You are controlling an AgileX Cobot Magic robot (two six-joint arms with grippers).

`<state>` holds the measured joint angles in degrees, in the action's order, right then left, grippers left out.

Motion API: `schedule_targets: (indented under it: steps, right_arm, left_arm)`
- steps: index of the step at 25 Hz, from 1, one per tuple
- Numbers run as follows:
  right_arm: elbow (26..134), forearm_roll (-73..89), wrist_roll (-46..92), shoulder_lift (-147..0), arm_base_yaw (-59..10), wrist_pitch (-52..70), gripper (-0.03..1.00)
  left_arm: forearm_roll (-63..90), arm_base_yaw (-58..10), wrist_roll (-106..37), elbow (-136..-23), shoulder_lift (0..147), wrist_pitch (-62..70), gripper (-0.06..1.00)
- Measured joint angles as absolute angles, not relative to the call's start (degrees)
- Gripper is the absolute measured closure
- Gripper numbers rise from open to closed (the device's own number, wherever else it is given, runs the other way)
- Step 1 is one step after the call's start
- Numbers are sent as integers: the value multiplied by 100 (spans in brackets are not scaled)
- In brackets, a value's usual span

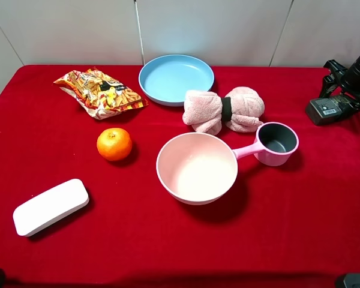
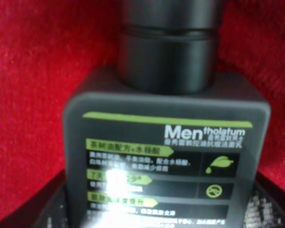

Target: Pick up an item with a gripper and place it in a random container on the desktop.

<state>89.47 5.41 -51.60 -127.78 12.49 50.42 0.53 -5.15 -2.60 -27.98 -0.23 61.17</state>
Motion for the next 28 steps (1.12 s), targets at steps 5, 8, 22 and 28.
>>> schedule_targets:
  steps: [5,8,22,28]
  right_arm:
    - [8947,541,-5180,-12778,1249,5054,48]
    - [8947,552,-5180,-12778,1249,5075,48]
    - [9285,325,-5137,-12596,1249,5836,48]
    - [9689,294,-4844,-12591,1249,6365,49]
  left_arm:
    - [53,-515,-260,-2798,-23,6117,-5]
    - [53,-515,-260,-2798,-23,6117,-5]
    - [53,-515,-259,-2798,-23,6117,-5]
    - [53,-515,-259,-2798,-23,6117,-5]
